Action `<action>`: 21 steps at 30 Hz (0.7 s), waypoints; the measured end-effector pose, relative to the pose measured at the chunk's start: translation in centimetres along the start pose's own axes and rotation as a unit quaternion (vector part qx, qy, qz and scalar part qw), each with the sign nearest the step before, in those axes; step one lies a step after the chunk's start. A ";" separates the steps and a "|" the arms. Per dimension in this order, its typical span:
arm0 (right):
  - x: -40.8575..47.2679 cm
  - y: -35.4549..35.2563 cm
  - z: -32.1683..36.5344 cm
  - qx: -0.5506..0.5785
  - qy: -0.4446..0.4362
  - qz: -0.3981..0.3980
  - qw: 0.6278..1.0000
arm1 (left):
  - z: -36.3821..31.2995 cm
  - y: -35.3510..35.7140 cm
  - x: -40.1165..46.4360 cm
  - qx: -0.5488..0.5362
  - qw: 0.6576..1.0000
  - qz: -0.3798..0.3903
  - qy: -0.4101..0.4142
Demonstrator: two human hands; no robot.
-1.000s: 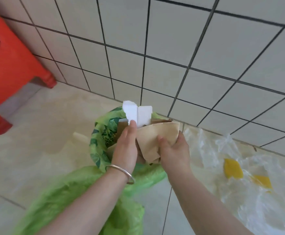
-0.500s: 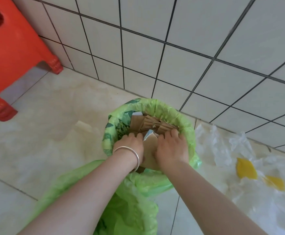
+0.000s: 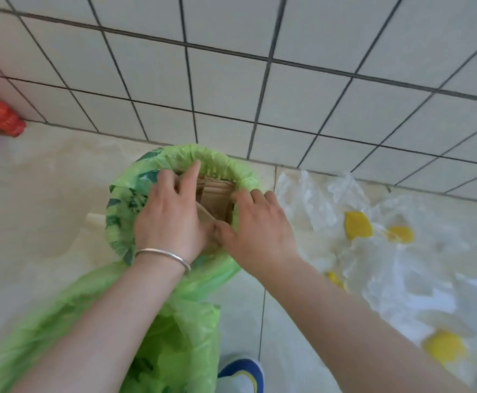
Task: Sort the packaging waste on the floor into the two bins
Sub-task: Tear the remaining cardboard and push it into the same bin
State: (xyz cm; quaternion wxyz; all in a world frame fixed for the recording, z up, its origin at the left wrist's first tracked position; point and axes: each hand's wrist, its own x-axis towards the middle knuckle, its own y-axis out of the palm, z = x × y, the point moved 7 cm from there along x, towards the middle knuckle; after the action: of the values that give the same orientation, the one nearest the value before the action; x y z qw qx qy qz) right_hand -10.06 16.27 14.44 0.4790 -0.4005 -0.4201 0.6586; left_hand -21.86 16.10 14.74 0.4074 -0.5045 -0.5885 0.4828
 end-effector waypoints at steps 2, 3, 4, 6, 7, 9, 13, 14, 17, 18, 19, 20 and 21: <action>-2.0 -1.4 -2.7 0.044 0.029 -0.030 0.998 | -4.4 -0.3 -1.3 0.008 0.996 -0.023 0.087; -3.0 -1.9 -4.3 0.062 0.050 -0.045 0.996 | -6.7 -0.3 -1.9 0.014 0.991 -0.032 0.129; -3.9 -2.3 -6.0 0.079 0.073 -0.060 0.992 | -8.8 -0.2 -2.6 0.015 0.986 -0.035 0.163; -5.9 -2.8 -9.3 0.104 0.115 -0.085 0.984 | -12.5 0.8 -3.6 -0.008 0.982 -0.003 0.189; -6.9 -3.0 -10.9 0.112 0.132 -0.095 0.980 | -14.1 1.6 -4.1 -0.018 0.981 0.027 0.194; -9.3 -3.3 -14.1 0.125 0.163 -0.111 0.972 | -17.5 3.1 -5.7 -0.039 0.973 0.050 0.221; -14.7 -4.1 -19.6 0.114 0.197 -0.146 0.963 | -24.1 5.5 -10.2 -0.062 0.947 0.096 0.301; -16.0 -4.3 -20.9 0.107 0.205 -0.149 0.961 | -25.5 6.2 -11.3 -0.063 0.940 0.111 0.318; -20.1 -4.1 -24.7 0.096 0.233 -0.143 0.957 | -28.9 8.6 -14.0 -0.084 0.919 0.160 0.350; -21.4 -3.9 -25.9 0.095 0.241 -0.140 0.956 | -29.7 9.7 -14.8 -0.090 0.911 0.184 0.357; -22.6 -3.5 -27.0 0.101 0.248 -0.137 0.954 | -30.4 10.9 -15.6 -0.089 0.903 0.212 0.362; -23.7 -3.0 -28.0 0.110 0.254 -0.136 0.951 | -30.8 12.1 -16.2 -0.081 0.896 0.240 0.365; -24.7 -2.4 -29.0 0.121 0.262 -0.135 0.948 | -31.1 13.3 -16.8 -0.068 0.890 0.265 0.365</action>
State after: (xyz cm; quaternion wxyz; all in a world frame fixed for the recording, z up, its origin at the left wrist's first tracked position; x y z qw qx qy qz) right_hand 23.01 -2.22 10.32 0.7013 -0.4375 -0.2476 0.5055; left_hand 13.51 4.71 8.11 0.4153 -0.8086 -0.2744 0.3136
